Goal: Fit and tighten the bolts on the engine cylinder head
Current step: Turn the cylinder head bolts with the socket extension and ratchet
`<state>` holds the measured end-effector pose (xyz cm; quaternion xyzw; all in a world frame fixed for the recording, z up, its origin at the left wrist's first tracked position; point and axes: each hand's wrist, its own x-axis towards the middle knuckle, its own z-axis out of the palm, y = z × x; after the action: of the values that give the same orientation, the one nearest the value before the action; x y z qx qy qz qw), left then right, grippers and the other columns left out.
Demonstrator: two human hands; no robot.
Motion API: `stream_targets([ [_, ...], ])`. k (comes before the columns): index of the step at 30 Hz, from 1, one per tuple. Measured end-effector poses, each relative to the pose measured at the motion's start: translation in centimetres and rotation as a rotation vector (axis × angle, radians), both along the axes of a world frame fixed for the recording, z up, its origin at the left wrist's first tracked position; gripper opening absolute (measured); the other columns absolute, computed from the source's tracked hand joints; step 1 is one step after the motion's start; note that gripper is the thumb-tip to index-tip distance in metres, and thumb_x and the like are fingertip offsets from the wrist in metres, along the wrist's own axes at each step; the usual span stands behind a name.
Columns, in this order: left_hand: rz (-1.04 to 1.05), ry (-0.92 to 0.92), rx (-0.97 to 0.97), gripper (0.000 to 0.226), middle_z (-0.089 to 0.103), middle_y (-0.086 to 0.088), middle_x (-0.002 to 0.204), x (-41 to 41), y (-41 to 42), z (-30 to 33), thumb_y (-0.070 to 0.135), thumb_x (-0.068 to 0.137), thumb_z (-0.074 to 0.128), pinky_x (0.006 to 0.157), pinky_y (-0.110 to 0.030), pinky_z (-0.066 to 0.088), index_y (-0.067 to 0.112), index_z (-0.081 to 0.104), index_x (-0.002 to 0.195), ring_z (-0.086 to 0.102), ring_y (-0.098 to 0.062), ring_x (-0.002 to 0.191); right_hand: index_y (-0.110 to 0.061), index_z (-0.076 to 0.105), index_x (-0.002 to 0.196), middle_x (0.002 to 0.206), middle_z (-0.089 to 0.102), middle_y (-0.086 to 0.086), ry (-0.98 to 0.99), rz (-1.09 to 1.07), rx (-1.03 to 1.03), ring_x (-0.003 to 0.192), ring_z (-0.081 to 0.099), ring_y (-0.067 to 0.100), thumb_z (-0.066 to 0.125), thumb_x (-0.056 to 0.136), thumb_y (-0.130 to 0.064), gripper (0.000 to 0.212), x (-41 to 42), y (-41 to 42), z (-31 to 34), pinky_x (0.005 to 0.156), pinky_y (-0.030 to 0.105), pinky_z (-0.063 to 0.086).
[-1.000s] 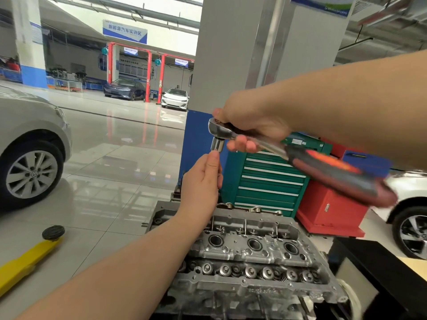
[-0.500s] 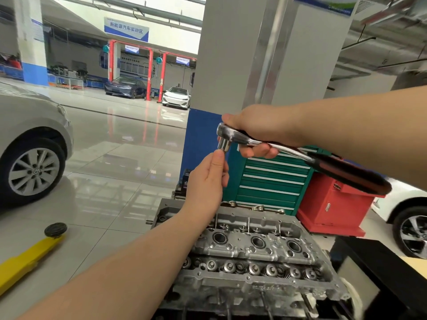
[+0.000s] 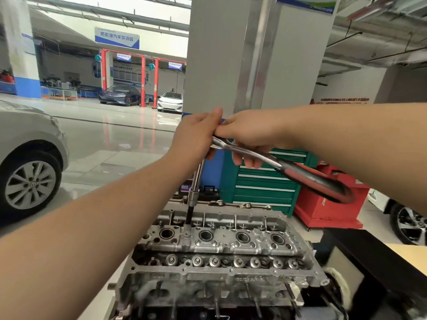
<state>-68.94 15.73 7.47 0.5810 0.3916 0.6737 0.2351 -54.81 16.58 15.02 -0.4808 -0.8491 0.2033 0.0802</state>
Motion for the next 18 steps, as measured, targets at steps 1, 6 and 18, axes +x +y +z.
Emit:
stream_targets([
  [1, -0.013, -0.025, -0.007, 0.046, 0.060, -0.016, 0.060, -0.1, 0.3, -0.1, 0.040, 0.106, 0.055, 0.041, -0.025, 0.040, 0.016, 0.069, 0.069, 0.051, -0.023, 0.040, -0.027, 0.075, 0.101, 0.076, 0.073, 0.014, -0.011, 0.023, -0.026, 0.058, 0.069, 0.026, 0.052, 0.100, -0.058, 0.038, 0.6, -0.3, 0.0, 0.059, 0.036, 0.059],
  [6, -0.067, -0.155, -0.027, 0.043, 0.065, -0.009, 0.064, 0.1, 0.7, -0.6, 0.032, 0.107, 0.054, 0.042, -0.027, 0.041, 0.012, 0.070, 0.073, 0.051, -0.022, 0.043, -0.017, 0.068, 0.113, 0.083, 0.078, 0.003, -0.254, 0.124, 0.071, 0.072, 0.073, 0.018, 0.073, 0.094, -0.026, 0.022, 3.4, -1.6, 1.3, 0.076, 0.041, 0.058],
  [18, 0.060, -0.189, -0.095, 0.017, 0.061, 0.002, 0.065, -0.9, -1.1, -1.4, 0.028, 0.100, 0.060, 0.040, -0.023, 0.039, 0.015, 0.060, 0.088, 0.051, -0.021, 0.041, -0.035, 0.063, 0.111, 0.081, 0.057, -0.006, -0.463, 0.027, 0.795, 0.070, 0.051, 0.014, 0.047, 0.097, -0.011, 0.032, -0.5, 2.9, -1.1, 0.054, 0.031, 0.033],
])
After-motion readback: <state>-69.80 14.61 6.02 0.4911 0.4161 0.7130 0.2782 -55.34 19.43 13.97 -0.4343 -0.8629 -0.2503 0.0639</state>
